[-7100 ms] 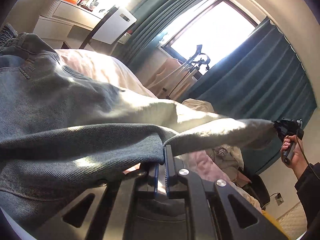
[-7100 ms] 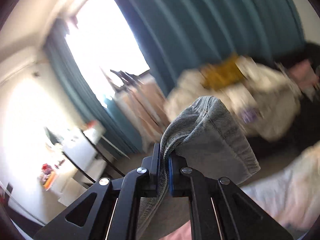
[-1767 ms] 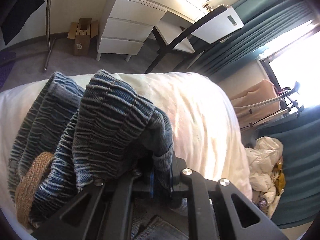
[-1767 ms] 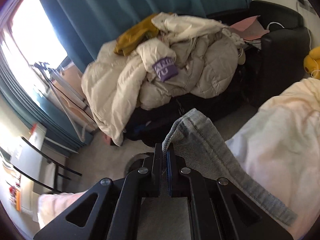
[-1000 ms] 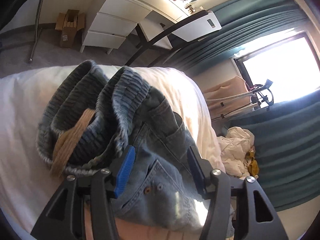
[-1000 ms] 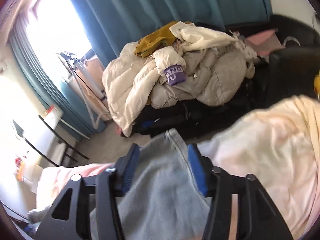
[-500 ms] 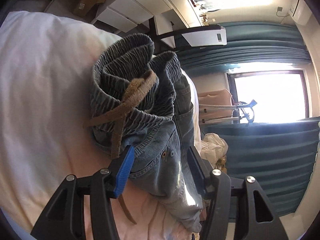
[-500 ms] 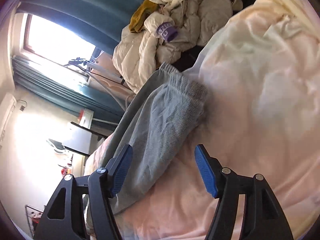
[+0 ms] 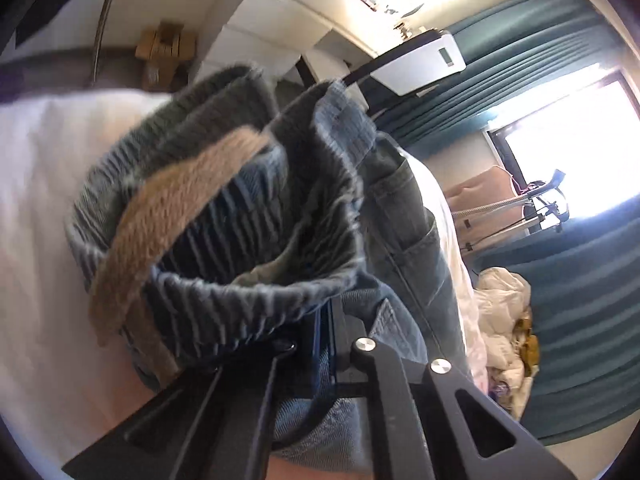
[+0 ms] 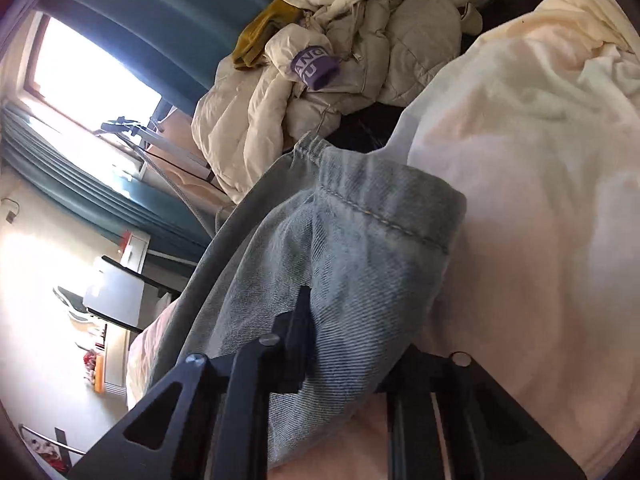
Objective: Fold clothes
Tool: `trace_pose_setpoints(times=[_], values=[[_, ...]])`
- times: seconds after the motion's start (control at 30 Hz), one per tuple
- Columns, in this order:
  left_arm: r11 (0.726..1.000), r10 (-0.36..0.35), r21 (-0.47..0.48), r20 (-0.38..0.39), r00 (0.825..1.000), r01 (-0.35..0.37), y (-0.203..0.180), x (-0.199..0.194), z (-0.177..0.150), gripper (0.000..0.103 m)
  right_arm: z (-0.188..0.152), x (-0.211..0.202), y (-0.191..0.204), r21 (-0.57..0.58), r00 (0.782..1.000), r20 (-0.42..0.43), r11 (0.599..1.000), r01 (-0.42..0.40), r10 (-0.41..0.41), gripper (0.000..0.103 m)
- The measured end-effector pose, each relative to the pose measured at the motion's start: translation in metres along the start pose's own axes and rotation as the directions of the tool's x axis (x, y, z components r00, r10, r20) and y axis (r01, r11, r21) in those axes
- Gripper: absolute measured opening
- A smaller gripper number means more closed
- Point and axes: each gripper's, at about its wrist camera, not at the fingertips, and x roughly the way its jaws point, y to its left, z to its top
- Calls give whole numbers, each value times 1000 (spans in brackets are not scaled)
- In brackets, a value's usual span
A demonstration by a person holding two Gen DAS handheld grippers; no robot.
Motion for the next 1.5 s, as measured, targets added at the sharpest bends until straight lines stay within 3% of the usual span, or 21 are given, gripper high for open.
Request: trace_pose_setpoints(times=[0.07,0.2,0.23,0.3,0.33,0.4,0.5,0.63,0.7,0.73,0.8,0.87,1.0,1.1,1.27,1.33,1.37,1.4,1.5], values=[[999,34,41,40,999,-35,-11,-4,3,1,0,-11,11,-16,999,43,1000,7,-6,7],[998,35,42,87,996,-39,-28,-44,16,0,2,-43,27,-4,995,98,1000,-21,21,6],[997,45,51,151,988,-53,-28,-64,19,0,3,-53,31,-6,994,107,1000,-28,29,6],[995,60,64,296,953,-82,-26,-109,31,0,3,-74,39,-19,992,120,999,-35,37,5],[995,63,54,326,943,-85,-20,-129,42,0,2,-84,43,-29,992,119,999,-36,40,5],[996,42,61,235,971,-58,-2,-146,61,0,0,-102,50,-49,992,118,998,-39,44,5],[990,88,97,182,979,-107,19,-164,65,0,-6,-123,57,-71,992,117,997,-42,51,5],[1000,-26,12,33,999,26,54,-159,44,4,-20,-134,50,-27,990,120,997,-68,71,5],[997,-70,-42,-21,997,69,66,-149,26,24,-26,-134,45,-4,989,128,998,-69,69,5],[995,-91,-55,-36,995,89,68,-144,17,29,-28,-134,43,3,989,130,998,-66,65,5],[990,-123,-83,-60,991,118,72,-127,1,60,-31,-133,37,21,990,125,998,-61,58,5],[985,-140,-114,-79,987,131,71,-102,-9,74,-32,-130,32,28,991,120,998,-56,53,5],[972,-175,-178,-114,978,153,71,-51,-30,76,-30,-120,28,3,991,124,999,-50,49,5],[962,-190,-225,-150,970,153,70,-10,-44,76,-31,-107,19,8,991,127,999,-46,45,5],[973,-142,-198,-104,984,120,54,-7,-40,75,-34,-90,2,5,990,134,999,-51,50,5],[977,-123,-186,-81,989,106,47,-8,-38,52,-36,-88,-1,-1,988,141,998,-57,57,5],[979,-113,-179,-69,991,100,44,-8,-37,30,-37,-87,-4,8,987,144,998,-68,67,5],[980,-104,-173,-57,993,93,41,-9,-36,14,-37,-88,-7,27,986,146,996,-86,81,5],[985,-76,-155,-22,997,72,30,-10,-34,10,-37,-91,-14,87,981,154,987,-134,119,5]])
